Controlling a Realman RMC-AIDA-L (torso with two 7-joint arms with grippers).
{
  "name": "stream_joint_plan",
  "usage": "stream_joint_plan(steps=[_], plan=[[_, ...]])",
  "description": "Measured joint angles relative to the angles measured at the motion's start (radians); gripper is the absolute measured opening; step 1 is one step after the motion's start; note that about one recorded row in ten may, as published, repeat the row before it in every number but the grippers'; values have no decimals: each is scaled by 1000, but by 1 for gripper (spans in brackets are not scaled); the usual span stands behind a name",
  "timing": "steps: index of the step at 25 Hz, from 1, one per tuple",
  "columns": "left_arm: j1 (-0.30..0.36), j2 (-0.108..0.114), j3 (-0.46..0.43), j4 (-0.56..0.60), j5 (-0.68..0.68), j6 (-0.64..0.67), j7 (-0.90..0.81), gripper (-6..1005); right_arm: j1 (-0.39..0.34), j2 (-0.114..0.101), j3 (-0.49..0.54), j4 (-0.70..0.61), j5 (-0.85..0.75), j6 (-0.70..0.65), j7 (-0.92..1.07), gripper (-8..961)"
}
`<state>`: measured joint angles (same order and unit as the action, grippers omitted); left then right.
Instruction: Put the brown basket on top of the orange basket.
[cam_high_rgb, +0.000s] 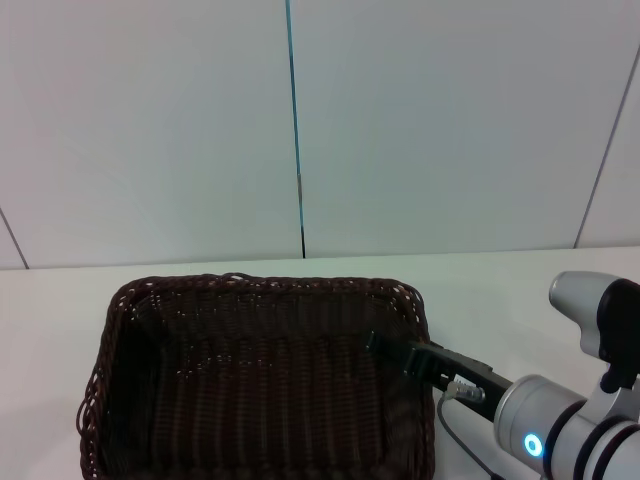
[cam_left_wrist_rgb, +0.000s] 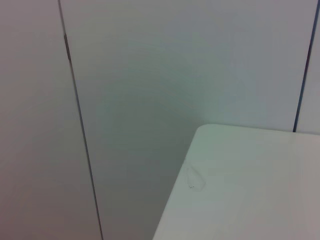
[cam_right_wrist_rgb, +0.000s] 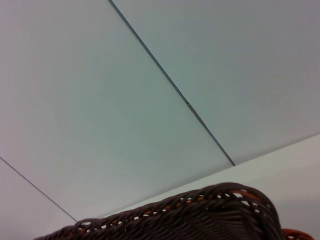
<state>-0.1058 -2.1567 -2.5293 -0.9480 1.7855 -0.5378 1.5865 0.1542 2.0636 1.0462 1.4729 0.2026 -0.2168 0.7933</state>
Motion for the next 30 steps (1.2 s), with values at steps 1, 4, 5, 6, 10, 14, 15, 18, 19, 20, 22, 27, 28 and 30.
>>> stream_joint_plan(steps=[1,4,5,6,10,14,15,18,19,20,22,27,28,30], plan=[[0,0,0,0,0,0,0,858,-5,0,-1,2,-10,0,0,684],[1,0,0,0,0,1,-1,858,-18,3,-3,10,-29,1,0,814],[1,0,0,0,0,1,-1,858,-21,3,-3,13,-32,1,0,857],[2,0,0,0,0,1,-1,858,-26,3,-4,18,-35,2,0,900],[3,-3,0,0,0,1,-2,858,-46,1,-23,60,-106,-2,0,928],[4,-4,0,-2,-3,-5,-13,858,-66,11,-52,116,-287,-25,0,942],[3,-5,0,-3,-4,-8,-25,858,-68,11,-56,121,-317,-27,0,941],[-5,-5,4,-2,-7,-12,-49,858,-73,11,-57,131,-436,-30,0,936],[-10,-5,7,0,-7,-13,-51,858,-75,11,-54,136,-485,-31,0,931],[-14,-6,8,3,-8,-16,-54,858,-79,11,-52,144,-524,-31,0,926],[-23,-7,10,7,-8,-27,-62,858,-90,11,-48,170,-611,-27,0,915],[-34,-9,10,3,-42,-84,-106,858,-124,13,8,180,-779,119,2,841],[-35,-9,11,3,-65,-99,-106,858,-130,13,34,162,-819,185,2,811],[-40,-8,11,6,-123,-128,-100,858,-140,14,100,109,-897,328,2,753]])
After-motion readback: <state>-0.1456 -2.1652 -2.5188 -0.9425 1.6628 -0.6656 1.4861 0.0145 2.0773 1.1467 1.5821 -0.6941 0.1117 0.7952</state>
